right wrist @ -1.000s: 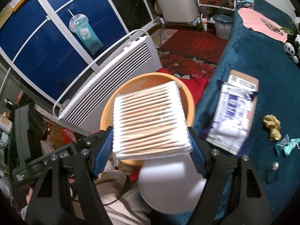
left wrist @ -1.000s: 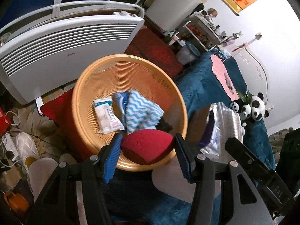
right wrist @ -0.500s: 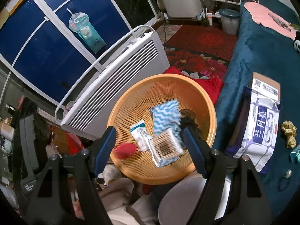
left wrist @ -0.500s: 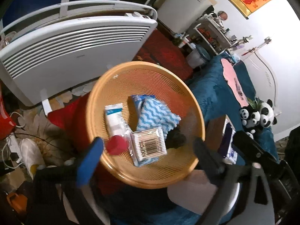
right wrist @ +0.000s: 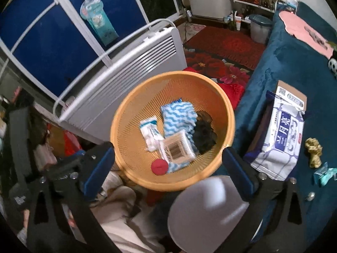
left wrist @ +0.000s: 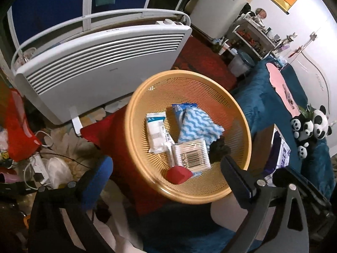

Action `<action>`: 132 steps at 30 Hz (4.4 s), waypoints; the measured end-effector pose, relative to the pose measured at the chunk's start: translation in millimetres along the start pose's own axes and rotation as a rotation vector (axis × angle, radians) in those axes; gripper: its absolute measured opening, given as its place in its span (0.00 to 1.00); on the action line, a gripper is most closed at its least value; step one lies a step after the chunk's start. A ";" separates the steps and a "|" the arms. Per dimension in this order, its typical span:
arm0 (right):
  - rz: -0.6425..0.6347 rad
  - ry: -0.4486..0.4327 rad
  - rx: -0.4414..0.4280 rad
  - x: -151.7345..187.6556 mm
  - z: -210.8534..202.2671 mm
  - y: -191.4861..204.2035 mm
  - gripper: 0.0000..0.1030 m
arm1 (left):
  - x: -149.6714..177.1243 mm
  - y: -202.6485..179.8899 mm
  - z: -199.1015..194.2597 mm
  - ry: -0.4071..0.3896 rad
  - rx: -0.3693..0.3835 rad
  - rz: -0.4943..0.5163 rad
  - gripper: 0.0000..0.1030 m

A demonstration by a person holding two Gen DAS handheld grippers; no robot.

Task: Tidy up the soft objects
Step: 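Open both tools to drop the sponge and swab pack into the basket, then move both open tools away from the basket toward the items on the bed, then grasp the pearl hair tie with the left tool while the right tool grasps the blue-green face mask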

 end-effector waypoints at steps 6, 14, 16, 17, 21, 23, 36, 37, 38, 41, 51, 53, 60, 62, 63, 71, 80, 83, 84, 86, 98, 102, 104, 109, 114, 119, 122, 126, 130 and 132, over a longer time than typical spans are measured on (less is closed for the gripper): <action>-0.016 0.032 0.025 9.2 0.1 -8.3 1.00 | 7.2 1.2 -7.4 -0.004 -0.012 0.000 0.99; -0.018 0.039 0.022 14.9 -7.4 -10.4 1.00 | 14.6 -6.3 -21.8 -0.022 -0.011 0.015 0.99; -0.021 0.034 0.016 15.7 -11.3 -9.2 1.00 | 16.6 -8.2 -25.7 -0.025 -0.012 0.017 0.99; -0.021 0.030 0.015 15.8 -12.9 -9.3 1.00 | 17.6 -9.5 -27.9 -0.028 -0.012 0.018 0.99; -0.020 0.007 0.009 14.8 -21.8 -10.3 1.00 | 19.2 -16.5 -35.6 -0.039 -0.012 0.023 0.99; -0.015 -0.004 0.007 14.6 -27.6 -12.5 1.00 | 20.3 -21.7 -41.1 -0.047 -0.009 0.029 0.99; 0.024 -0.058 0.007 28.0 -66.9 -42.2 1.00 | 42.4 -66.5 -70.6 -0.087 0.002 0.094 0.99; 0.030 -0.061 0.007 30.0 -70.1 -46.0 1.00 | 44.9 -72.1 -72.9 -0.091 0.004 0.103 0.99; 0.035 -0.064 0.006 31.7 -72.8 -48.7 1.00 | 46.7 -75.7 -74.7 -0.094 0.005 0.109 0.99; 0.047 -0.076 0.011 36.8 -80.9 -59.0 1.00 | 54.9 -88.8 -78.2 -0.097 0.008 0.134 0.99; 0.105 -0.104 0.023 54.4 -103.7 -96.6 1.00 | 80.3 -136.0 -84.0 -0.095 0.019 0.224 0.99; 0.117 -0.111 0.026 57.8 -108.5 -104.0 1.00 | 85.0 -143.5 -84.2 -0.093 0.022 0.238 0.99; 0.156 -0.130 0.032 70.5 -122.7 -131.9 1.00 | 100.3 -169.2 -86.8 -0.095 0.028 0.288 0.99; 0.170 -0.132 0.035 74.7 -126.0 -139.9 1.00 | 105.2 -177.4 -86.8 -0.092 0.032 0.303 0.99; 0.177 -0.134 0.036 76.6 -127.8 -143.2 1.00 | 107.8 -180.9 -86.4 -0.091 0.033 0.310 0.99; 0.231 -0.153 0.057 93.5 -142.4 -176.1 1.00 | 130.9 -213.2 -80.8 -0.071 0.050 0.370 0.99; 0.299 -0.163 0.084 117.8 -155.8 -215.6 1.00 | 156.9 -247.7 -72.2 -0.043 0.065 0.443 0.99; 0.323 -0.166 0.095 125.7 -159.6 -228.4 1.00 | 164.8 -257.0 -69.4 -0.031 0.071 0.462 0.99; 0.333 -0.166 0.098 128.6 -160.7 -233.0 1.00 | 167.7 -260.6 -67.8 -0.027 0.073 0.469 0.99; 0.348 -0.166 0.103 133.4 -162.3 -240.5 1.00 | 174.3 -267.5 -63.6 -0.016 0.076 0.484 0.99; 0.431 -0.140 0.136 167.1 -159.1 -279.7 1.00 | 213.5 -291.6 -33.6 0.061 0.088 0.552 0.99; 0.447 -0.129 0.143 175.4 -155.8 -286.3 1.00 | 221.4 -295.0 -23.7 0.086 0.087 0.564 0.99; 0.456 -0.123 0.144 179.3 -153.6 -289.6 1.00 | 224.3 -296.4 -19.6 0.096 0.087 0.568 0.99; 0.480 -0.107 0.149 188.1 -147.4 -298.9 1.00 | 232.4 -297.9 -5.8 0.130 0.091 0.573 0.99; 0.514 -0.080 0.159 200.3 -136.2 -312.6 1.00 | 245.3 -291.1 15.7 0.188 0.082 0.568 0.99; 0.541 -0.037 0.169 212.1 -117.1 -324.1 1.00 | 254.3 -282.5 38.2 0.240 0.065 0.557 0.99; 0.547 -0.020 0.173 214.3 -106.4 -329.8 1.00 | 255.2 -282.5 49.8 0.256 0.064 0.553 0.99; 0.564 -0.017 0.175 213.4 -96.4 -339.7 1.00 | 258.4 -286.9 61.7 0.278 0.072 0.557 0.99; 0.599 -0.031 0.179 209.0 -86.0 -353.9 0.98 | 263.8 -284.4 70.2 0.302 0.080 0.560 0.99; 0.609 -0.045 0.187 204.3 -81.5 -361.0 0.97 | 264.2 -281.7 76.1 0.316 0.075 0.553 0.99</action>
Point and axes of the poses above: each gripper's, at about its wrist camera, not at the fingertips, and z roughly the way its jaws point, y to its left, x to its underside, the point moved 7 cm from there along z, roughly the way its jaws point, and after that the axes turned 1 degree about -y, right-handed, at the moved point
